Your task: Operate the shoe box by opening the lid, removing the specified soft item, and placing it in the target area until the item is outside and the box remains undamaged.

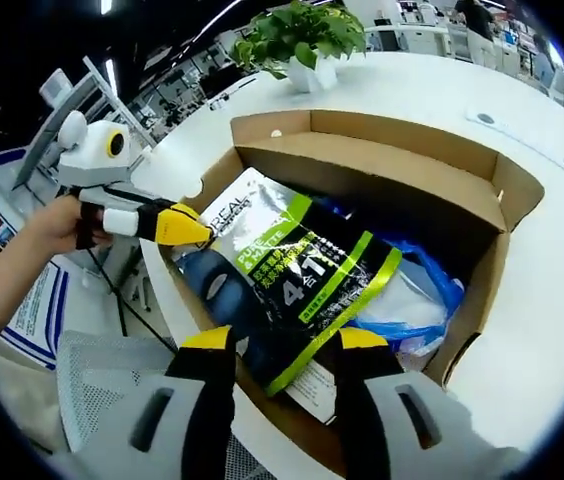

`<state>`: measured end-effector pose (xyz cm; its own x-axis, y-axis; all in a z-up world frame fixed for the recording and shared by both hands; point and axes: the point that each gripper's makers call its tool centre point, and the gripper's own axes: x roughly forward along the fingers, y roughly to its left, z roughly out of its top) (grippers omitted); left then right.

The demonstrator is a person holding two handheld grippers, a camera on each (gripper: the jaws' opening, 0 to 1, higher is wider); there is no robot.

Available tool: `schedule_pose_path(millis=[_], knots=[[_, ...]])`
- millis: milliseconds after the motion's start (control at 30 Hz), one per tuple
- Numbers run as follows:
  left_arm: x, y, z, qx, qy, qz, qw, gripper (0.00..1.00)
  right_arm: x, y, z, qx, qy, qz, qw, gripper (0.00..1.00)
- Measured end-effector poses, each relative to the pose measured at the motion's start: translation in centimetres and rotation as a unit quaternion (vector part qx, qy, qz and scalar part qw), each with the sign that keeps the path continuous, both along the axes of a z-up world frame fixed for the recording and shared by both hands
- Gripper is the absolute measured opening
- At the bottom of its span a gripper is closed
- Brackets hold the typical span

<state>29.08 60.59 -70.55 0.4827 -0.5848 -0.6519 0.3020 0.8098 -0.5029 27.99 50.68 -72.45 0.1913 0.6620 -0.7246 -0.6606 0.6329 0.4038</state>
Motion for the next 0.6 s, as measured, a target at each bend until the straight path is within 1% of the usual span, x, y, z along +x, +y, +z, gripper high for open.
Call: schedule_pose_path(millis=[33, 100, 200, 233, 400, 600], knots=[[0.0, 0.0, 0.0, 0.001, 0.0, 0.0, 1.0, 0.0, 0.0, 0.0, 0.1, 0.001, 0.0, -0.001, 1.0, 0.25], [-0.1, -0.1, 0.0, 0.0, 0.0, -0.002, 1.0, 0.0, 0.2, 0.0, 0.0, -0.004, -0.008, -0.006, 0.9999, 0.21], [-0.1, -0.2, 0.2, 0.001, -0.003, -0.002, 1.0, 0.0, 0.1, -0.2, 0.0, -0.006, -0.015, -0.008, 0.9998, 0.12], [0.0, -0.2, 0.4, 0.001, -0.007, 0.0, 1.0, 0.0, 0.4, -0.3, 0.2, -0.008, -0.024, -0.014, 0.9996, 0.09], [0.0, -0.3, 1.0, -0.002, -0.012, 0.0, 0.9999, 0.0, 0.7, -0.7, 1.0, 0.005, -0.029, -0.025, 0.9992, 0.07], [0.0, -0.9, 1.5, 0.0, -0.015, -0.002, 0.9999, 0.0, 0.9, -1.3, 2.0, 0.013, -0.04, -0.037, 0.9984, 0.05]])
